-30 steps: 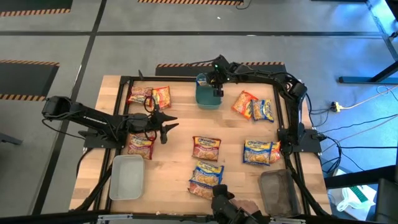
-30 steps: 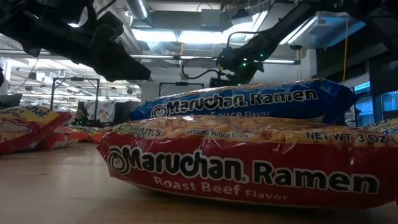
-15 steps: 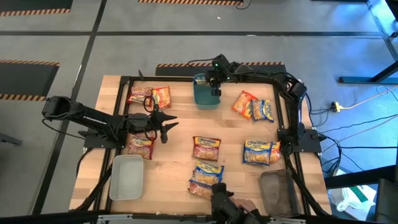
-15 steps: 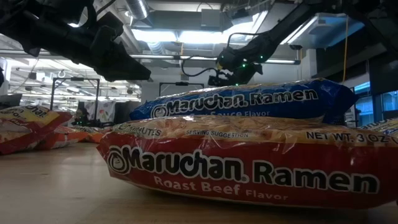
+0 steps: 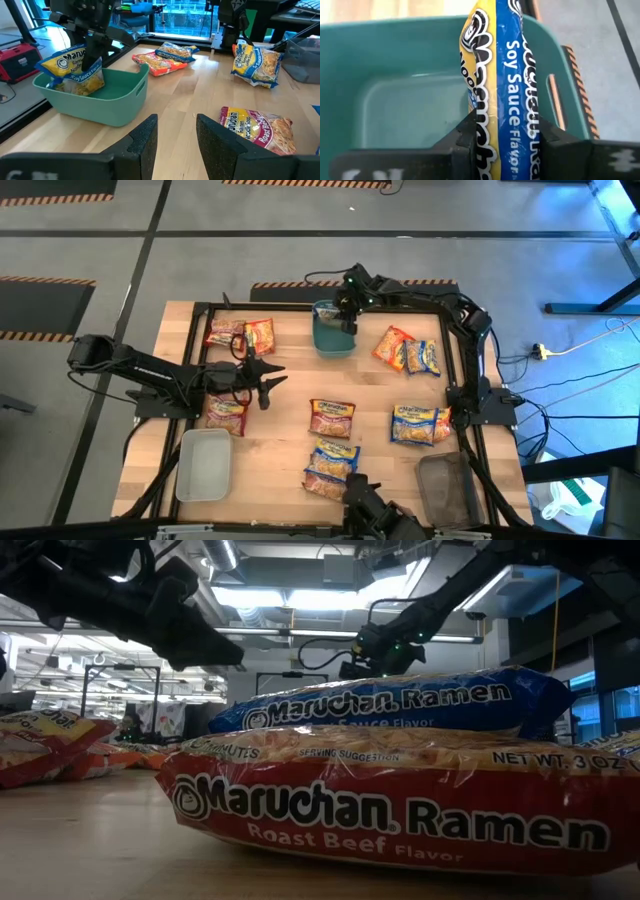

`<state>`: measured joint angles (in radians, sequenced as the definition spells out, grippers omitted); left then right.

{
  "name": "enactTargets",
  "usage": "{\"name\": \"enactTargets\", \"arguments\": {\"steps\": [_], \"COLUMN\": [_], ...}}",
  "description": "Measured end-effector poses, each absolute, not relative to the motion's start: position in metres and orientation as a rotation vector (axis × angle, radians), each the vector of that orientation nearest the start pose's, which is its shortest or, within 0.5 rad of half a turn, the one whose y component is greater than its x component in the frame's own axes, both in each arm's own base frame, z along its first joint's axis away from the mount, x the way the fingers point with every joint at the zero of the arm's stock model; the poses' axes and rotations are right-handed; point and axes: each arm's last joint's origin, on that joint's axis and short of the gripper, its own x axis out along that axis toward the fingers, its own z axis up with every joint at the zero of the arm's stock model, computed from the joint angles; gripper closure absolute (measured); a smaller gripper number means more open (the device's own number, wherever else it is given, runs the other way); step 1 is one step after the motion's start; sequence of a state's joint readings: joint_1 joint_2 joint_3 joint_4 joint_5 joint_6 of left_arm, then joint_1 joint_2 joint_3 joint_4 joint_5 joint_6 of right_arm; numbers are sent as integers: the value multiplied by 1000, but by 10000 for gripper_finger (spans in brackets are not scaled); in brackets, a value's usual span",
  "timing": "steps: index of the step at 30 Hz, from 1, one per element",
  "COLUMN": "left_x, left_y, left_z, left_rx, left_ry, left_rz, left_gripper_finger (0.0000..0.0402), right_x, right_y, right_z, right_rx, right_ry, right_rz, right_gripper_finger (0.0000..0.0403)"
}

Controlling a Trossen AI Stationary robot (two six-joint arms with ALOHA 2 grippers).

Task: Sort Maruchan noodles
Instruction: Put the blue noodle pack into the green bin

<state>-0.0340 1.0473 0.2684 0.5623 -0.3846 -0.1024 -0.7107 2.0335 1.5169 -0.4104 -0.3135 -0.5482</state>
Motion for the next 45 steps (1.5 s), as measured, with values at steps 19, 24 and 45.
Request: {"name": "enactTargets", "arguments": {"steps": [19,24,45], "left_x": [198,197,198], "left_y": [7,7,7], "left_z": [184,184,184], "left_rx": [-62,-62,-63], "left_ry": [173,172,173], "left_rz": [374,374,366], "left_gripper_finger": [273,273,273], "right_x": [332,332,340], "right_y": [-289,-289,-295], "right_z": [189,188,212], "right_rx": [17,4,-87], "right_ry": [859,879,890], "right_rz": [-154,-181,-308], "right_gripper_finger": [310,298,167]}}
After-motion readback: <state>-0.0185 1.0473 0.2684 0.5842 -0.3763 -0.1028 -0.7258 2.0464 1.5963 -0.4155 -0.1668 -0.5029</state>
